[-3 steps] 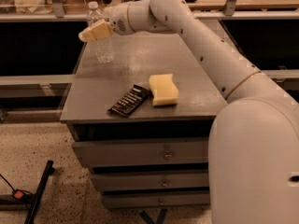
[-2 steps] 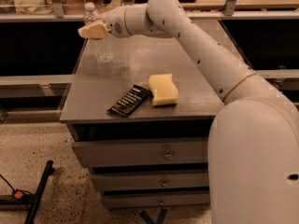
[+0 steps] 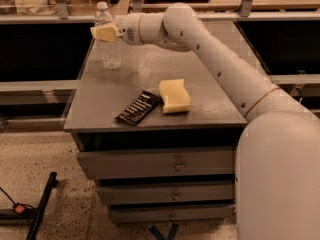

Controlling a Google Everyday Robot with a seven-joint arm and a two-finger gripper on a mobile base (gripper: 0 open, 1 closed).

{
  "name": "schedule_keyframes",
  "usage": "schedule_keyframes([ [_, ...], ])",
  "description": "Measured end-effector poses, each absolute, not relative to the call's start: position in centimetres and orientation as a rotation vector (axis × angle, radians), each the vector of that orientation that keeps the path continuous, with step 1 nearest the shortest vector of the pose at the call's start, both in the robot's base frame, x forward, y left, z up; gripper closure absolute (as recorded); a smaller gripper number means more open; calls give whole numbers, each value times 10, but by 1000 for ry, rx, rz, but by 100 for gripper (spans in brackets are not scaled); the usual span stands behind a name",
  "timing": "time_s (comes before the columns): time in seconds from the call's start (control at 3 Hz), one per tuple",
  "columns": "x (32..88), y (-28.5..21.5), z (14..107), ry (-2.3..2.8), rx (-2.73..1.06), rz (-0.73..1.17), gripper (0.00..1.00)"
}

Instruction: Knock water bottle over

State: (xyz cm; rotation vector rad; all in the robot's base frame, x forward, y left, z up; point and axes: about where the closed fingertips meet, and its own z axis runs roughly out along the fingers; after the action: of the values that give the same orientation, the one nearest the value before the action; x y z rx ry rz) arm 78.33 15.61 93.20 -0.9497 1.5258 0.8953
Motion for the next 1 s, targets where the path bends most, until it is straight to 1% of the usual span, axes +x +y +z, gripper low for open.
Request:
schedule_keyframes([
  [0.33,786,127,949,1566,-987,792,87],
  [0.67,788,95,965,1644,-1125,590,87],
  [1.0,797,68,967,1695,-1296,397,94],
])
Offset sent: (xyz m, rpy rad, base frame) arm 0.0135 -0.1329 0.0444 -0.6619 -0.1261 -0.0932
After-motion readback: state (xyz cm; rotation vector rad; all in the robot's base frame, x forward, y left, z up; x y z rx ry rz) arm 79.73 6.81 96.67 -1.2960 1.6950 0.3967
